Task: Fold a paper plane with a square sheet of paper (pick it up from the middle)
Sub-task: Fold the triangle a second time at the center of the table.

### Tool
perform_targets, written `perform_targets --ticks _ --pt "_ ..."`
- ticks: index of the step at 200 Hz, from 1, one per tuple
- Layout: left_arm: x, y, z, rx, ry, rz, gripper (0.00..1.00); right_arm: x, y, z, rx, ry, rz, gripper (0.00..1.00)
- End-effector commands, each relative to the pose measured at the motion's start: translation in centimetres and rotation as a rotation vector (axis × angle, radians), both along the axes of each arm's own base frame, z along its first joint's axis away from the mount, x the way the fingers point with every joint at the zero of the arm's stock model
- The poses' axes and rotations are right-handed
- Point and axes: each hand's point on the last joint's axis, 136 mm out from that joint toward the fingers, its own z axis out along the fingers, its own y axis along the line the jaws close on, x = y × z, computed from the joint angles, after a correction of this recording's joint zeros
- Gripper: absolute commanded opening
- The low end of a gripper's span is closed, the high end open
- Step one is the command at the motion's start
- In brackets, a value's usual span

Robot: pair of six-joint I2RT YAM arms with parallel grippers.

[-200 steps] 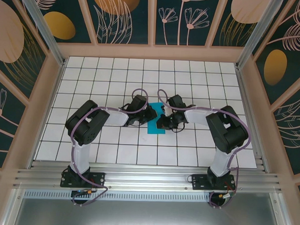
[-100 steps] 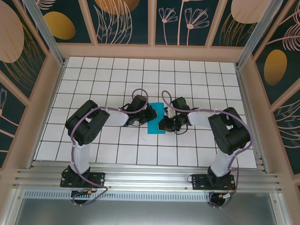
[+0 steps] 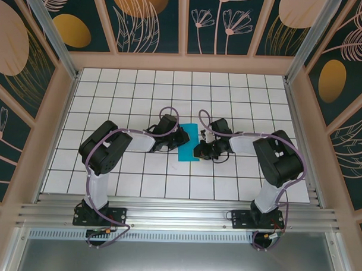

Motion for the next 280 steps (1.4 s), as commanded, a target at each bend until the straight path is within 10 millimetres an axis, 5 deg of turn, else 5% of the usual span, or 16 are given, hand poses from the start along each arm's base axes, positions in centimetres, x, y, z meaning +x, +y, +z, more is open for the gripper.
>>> perform_targets --ticks 1,62,108,157,200,239,280 --pt "-2.9 3.8 -5.5 0.199 0.143 0.019 0.11 -2.7 -2.1 -1.5 -0.084 0.107 -0.027 0.11" --pt "-2.9 3.7 -5.5 0.198 0.142 0.017 0.11 -3.8 -3.1 -3.0 -0.080 0.152 -0.054 0.10" --pt "-2.9 3.9 -5.6 0.204 0.143 0.017 0.11 -3.2 -2.4 -0.6 -0.027 0.102 -0.046 0.10" --pt "-2.9 3.7 -5.6 0.203 0.145 0.014 0.11 -4.4 -4.1 -4.1 -0.107 0.169 -0.081 0.10" --pt "-2.9 3.8 -5.5 0.208 0.143 0.013 0.11 -4.2 -4.0 -2.1 -0.041 0.129 -0.093 0.09" --pt "-3.0 3.8 -5.7 0.206 0.147 0.010 0.11 -5.1 -4.8 -4.5 -0.082 0.189 -0.107 0.09" --pt "-2.9 3.7 -5.7 0.206 0.146 0.007 0.11 -4.3 -4.9 -2.6 -0.091 0.146 -0.109 0.09"
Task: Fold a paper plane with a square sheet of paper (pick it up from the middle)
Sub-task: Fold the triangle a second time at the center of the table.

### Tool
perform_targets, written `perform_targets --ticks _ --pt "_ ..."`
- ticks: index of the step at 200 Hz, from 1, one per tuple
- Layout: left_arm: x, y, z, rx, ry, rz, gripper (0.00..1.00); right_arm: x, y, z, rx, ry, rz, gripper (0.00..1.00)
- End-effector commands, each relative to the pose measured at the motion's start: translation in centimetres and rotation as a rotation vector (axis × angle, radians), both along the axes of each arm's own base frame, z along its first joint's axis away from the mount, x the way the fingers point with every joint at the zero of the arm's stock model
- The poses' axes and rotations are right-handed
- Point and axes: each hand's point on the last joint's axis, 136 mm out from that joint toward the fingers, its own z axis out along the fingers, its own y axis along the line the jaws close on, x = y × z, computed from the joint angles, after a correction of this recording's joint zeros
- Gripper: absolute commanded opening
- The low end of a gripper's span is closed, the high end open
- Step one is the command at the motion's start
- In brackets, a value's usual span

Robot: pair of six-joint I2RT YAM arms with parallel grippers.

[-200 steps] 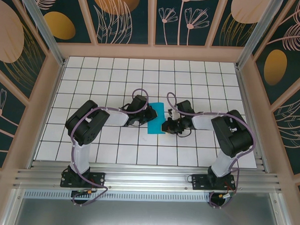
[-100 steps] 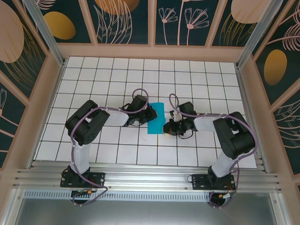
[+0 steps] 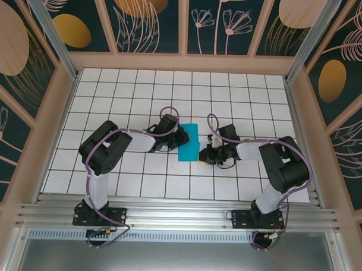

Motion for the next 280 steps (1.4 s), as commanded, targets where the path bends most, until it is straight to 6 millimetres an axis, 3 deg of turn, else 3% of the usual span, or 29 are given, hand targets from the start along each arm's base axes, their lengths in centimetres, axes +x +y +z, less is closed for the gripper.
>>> perform_targets --ticks 1,25,70,119,157,203,208,249,280 --pt "-2.9 3.7 -5.8 0.197 0.144 0.012 0.11 -2.6 -2.8 -2.4 -0.149 0.116 -0.036 0.09" --pt "-2.9 3.7 -5.6 0.195 0.141 0.010 0.11 -2.3 -2.6 -1.1 -0.123 0.090 -0.038 0.09" --pt "-2.8 3.6 -5.5 0.193 0.136 0.009 0.11 1.0 -0.7 4.1 -0.019 -0.053 -0.059 0.10" --pt "-2.8 3.6 -5.4 0.189 0.136 0.009 0.11 2.6 1.6 4.7 0.056 -0.064 -0.040 0.12" --pt "-2.7 3.6 -5.2 0.186 0.132 0.011 0.11 2.5 2.7 2.7 0.035 -0.026 0.005 0.13" --pt "-2.5 3.3 -4.1 0.175 0.107 0.001 0.15 1.7 0.6 -2.2 -0.112 0.054 -0.009 0.11" --pt "-1.6 2.6 -2.9 0.155 0.079 -0.003 0.16 1.5 0.5 -2.6 -0.118 0.063 -0.010 0.11" --pt "-0.6 1.3 2.0 0.085 -0.027 -0.039 0.26 0.7 0.2 -3.4 -0.118 0.089 -0.026 0.10" --pt "-1.2 -0.1 4.2 -0.010 -0.054 -0.090 0.25 0.8 0.3 -3.3 -0.114 0.089 -0.031 0.09"
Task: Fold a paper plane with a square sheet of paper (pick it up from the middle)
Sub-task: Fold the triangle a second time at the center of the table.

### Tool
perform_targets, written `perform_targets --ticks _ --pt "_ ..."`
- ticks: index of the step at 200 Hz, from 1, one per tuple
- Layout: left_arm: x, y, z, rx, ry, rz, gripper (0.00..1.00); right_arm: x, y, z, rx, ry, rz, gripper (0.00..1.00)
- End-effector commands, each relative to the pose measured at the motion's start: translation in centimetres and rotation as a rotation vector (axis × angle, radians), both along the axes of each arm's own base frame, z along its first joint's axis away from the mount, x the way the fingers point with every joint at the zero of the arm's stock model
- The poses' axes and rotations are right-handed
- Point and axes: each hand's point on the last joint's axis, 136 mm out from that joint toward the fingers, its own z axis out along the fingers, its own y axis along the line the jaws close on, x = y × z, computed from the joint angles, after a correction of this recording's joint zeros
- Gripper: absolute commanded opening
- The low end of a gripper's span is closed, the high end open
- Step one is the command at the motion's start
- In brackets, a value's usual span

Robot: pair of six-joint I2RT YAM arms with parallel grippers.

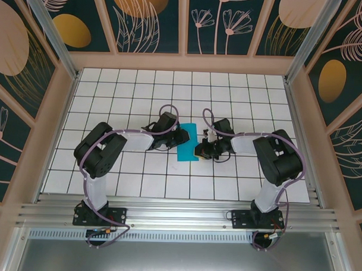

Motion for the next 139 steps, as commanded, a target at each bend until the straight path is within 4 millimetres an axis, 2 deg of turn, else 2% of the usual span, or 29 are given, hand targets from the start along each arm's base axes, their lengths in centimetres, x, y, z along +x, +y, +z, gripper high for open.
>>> perform_targets --ticks 1,35,53,59,102,139 --pt "-0.7 -0.6 2.2 -0.052 -0.029 -0.050 0.24 -1.5 -1.7 -3.4 -0.107 0.073 -0.026 0.09" --pt "-2.0 -2.2 2.5 -0.101 -0.020 -0.102 0.17 -1.5 -1.8 -3.5 -0.112 0.075 -0.031 0.08" --pt "-2.3 -2.4 2.0 -0.095 -0.011 -0.100 0.15 -1.4 -1.8 -3.5 -0.114 0.075 -0.038 0.08" --pt "-3.0 -2.0 1.0 -0.087 0.013 -0.100 0.15 -1.5 -1.9 -3.6 -0.117 0.076 -0.040 0.08" --pt "-4.6 -2.6 -0.3 -0.096 0.047 -0.145 0.12 -1.5 -1.9 -3.7 -0.120 0.080 -0.044 0.08" --pt "-4.8 -2.5 -1.2 -0.081 0.057 -0.142 0.13 -1.6 -2.0 -3.9 -0.125 0.086 -0.046 0.07"
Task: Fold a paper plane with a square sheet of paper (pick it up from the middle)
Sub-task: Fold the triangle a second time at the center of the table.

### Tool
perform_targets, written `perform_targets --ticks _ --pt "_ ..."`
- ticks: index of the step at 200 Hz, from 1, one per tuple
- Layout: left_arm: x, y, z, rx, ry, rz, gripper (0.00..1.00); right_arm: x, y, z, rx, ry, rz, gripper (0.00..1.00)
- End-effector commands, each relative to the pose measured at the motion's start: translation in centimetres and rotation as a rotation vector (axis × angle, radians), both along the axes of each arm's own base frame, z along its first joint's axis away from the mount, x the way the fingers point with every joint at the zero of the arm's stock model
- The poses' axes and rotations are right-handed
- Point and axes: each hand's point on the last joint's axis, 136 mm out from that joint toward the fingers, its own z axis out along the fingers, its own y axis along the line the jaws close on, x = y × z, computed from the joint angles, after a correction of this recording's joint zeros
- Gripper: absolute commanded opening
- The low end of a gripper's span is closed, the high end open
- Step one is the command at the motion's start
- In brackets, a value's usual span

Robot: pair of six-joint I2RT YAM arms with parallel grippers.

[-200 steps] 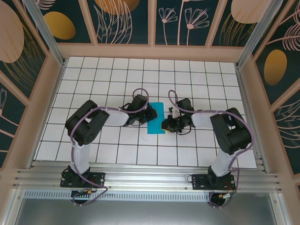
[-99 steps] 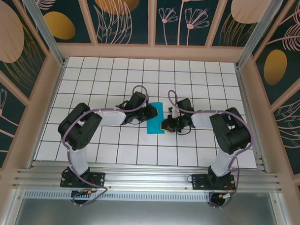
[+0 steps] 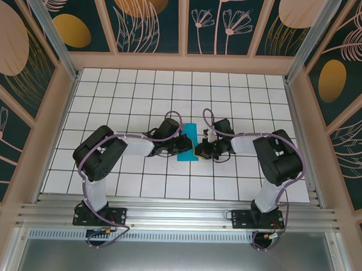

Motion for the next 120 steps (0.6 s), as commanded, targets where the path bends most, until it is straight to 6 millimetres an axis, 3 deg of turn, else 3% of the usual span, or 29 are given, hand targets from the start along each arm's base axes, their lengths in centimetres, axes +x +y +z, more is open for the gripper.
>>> perform_targets --ticks 1,53,120 --pt "-0.5 -0.1 -1.1 0.003 0.015 -0.010 0.12 -1.6 -2.0 -3.9 -0.129 0.085 -0.038 0.07" --pt "-0.7 0.4 -2.7 0.045 0.035 -0.009 0.14 -1.7 -2.3 -4.2 -0.147 0.091 -0.039 0.07" --pt "0.4 3.5 -4.6 0.232 0.016 0.095 0.13 -2.0 -2.7 -4.4 -0.170 0.099 -0.031 0.05"
